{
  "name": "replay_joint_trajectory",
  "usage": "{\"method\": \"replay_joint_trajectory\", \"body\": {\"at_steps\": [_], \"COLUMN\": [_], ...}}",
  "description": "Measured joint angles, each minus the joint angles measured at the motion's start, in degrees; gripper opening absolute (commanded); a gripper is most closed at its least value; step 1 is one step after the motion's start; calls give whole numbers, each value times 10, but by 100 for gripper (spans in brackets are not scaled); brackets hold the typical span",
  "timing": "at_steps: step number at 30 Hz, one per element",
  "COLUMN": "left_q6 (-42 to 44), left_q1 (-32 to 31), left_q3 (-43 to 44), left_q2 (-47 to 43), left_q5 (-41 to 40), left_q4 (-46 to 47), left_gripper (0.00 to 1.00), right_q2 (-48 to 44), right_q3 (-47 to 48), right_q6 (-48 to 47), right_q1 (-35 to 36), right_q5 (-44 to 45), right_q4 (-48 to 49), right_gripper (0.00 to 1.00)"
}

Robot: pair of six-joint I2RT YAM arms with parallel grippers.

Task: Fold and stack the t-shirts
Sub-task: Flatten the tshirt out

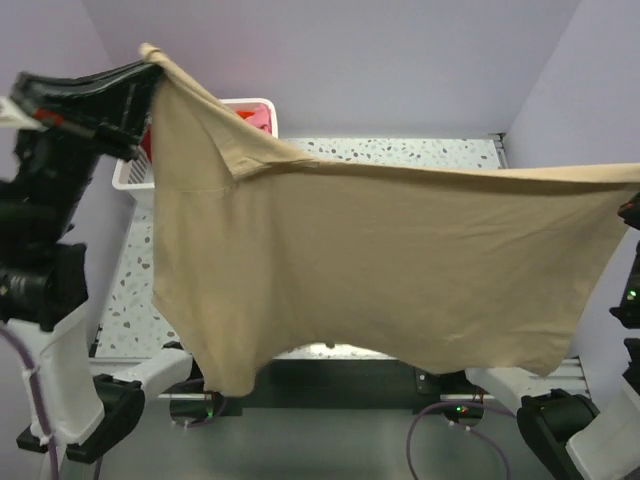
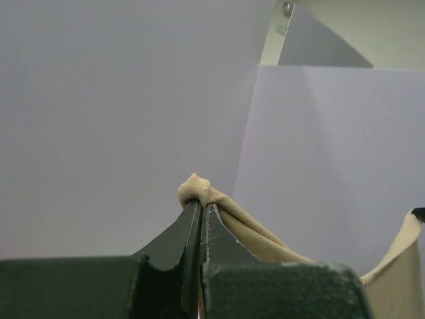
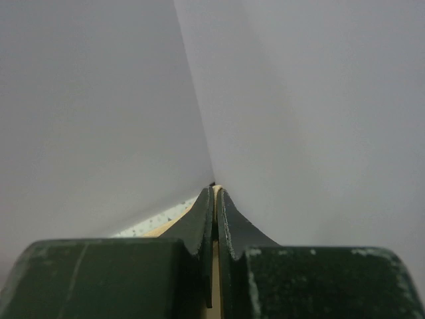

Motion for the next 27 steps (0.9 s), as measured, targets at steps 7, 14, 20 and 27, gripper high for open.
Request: {"method": "replay_joint_trajectory", "body": {"at_steps": [7,14,20,27], "left_q6": [6,66,96,104], "left_q1": [-52,-163,-179,-177], "left_q3": [-121,13,182,54], "left_q2": [146,485,725,693], "left_q5": [19,-12,-99,-157], "left_q4": [38,4,-4,18], "left_gripper": [0,0,84,100], "right_q2": [0,52,241,418], "right_q3": [-174,-399,-426,-321], "right_q6": [0,-3,29,77], "right_q1": [0,-4,-85,-168], "right_q5": [33,81,64,20], "right_q4": [18,108,160,85], "right_gripper": [0,0,26,99]}}
